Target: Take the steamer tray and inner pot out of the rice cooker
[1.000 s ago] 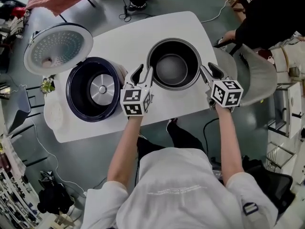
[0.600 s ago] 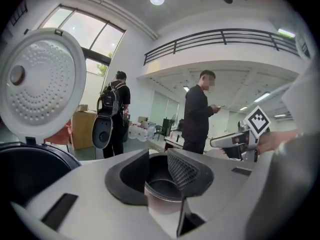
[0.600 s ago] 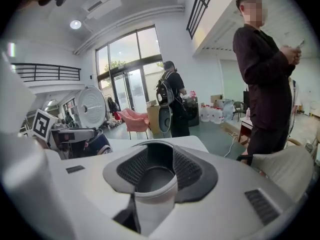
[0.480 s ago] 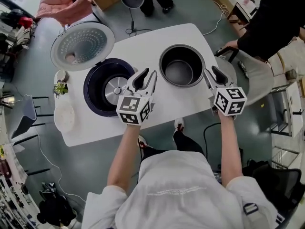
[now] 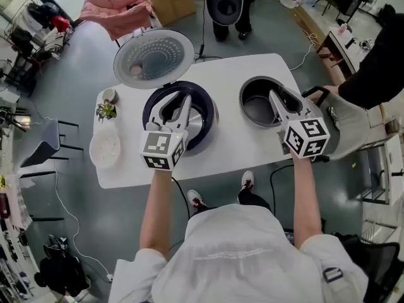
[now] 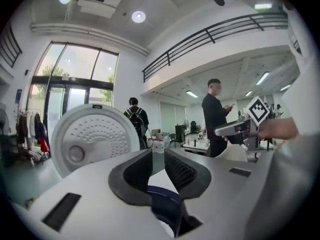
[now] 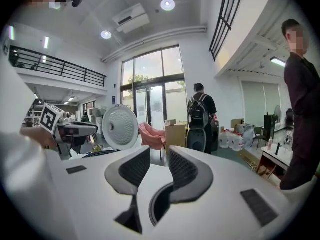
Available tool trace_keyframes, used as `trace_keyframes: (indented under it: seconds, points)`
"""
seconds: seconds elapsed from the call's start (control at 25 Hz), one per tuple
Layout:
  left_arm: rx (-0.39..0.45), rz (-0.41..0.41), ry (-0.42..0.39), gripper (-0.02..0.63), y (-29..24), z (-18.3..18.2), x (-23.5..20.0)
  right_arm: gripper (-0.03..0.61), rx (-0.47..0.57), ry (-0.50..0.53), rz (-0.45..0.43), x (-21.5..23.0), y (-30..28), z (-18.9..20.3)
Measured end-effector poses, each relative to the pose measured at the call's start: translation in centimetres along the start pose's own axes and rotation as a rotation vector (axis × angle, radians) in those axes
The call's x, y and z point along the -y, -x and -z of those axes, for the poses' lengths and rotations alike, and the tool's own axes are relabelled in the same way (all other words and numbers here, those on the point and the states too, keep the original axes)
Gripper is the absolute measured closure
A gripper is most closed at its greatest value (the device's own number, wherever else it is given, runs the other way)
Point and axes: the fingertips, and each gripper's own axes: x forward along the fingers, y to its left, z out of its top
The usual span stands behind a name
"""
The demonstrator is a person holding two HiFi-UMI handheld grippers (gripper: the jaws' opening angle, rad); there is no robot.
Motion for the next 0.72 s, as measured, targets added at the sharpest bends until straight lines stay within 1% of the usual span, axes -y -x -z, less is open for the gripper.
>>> trace_keyframes:
  seconds: [0.08, 0.16, 0.24, 0.32, 0.44, 0.48, 0.64, 0.72]
  points:
    - [0.000, -0.043, -0.040, 0.529, 1.1, -0.5, -1.6, 0.451, 0.014, 0.040, -0.031, -1.4, -0.7, -1.2]
    - [0.010, -0.076, -0.053, 0.534, 2.3, -1.3, -3.1, 0.460, 0.020, 0.085, -0.054, -2.7, -1.4, -2.3]
    - [0.012, -0.097, -0.061, 0.538, 3.4, -1.9, -4.5, 0.483, 0.015, 0.117, -0.076, -4.2, -2.2, -3.3]
    - [-0.008, -0.108, -0.091, 0.540, 4.5, -2.1, -5.4, 0.488, 0.020, 0.134, -0.096, -5.6, -2.9, -4.2]
    - [-0.043, -0.129, -0.161, 0.552, 5.7, -2.2, -6.0, 0.495, 0.050, 0.145, -0.128, -7.4, -3.7, -5.4]
    - [-0.045, -0.136, -0.169, 0.559, 6.1, -2.2, -6.3, 0.500, 0.062, 0.148, -0.139, -7.9, -3.9, -5.8]
    - [-0.035, -0.169, -0.148, 0.585, 7.5, -2.7, -7.6, 0.527, 0.097, 0.166, -0.195, -10.1, -4.6, -7.1]
    - [-0.027, -0.189, -0.151, 0.595, 8.3, -3.1, -8.3, 0.537, 0.106, 0.189, -0.218, -11.2, -4.9, -7.7]
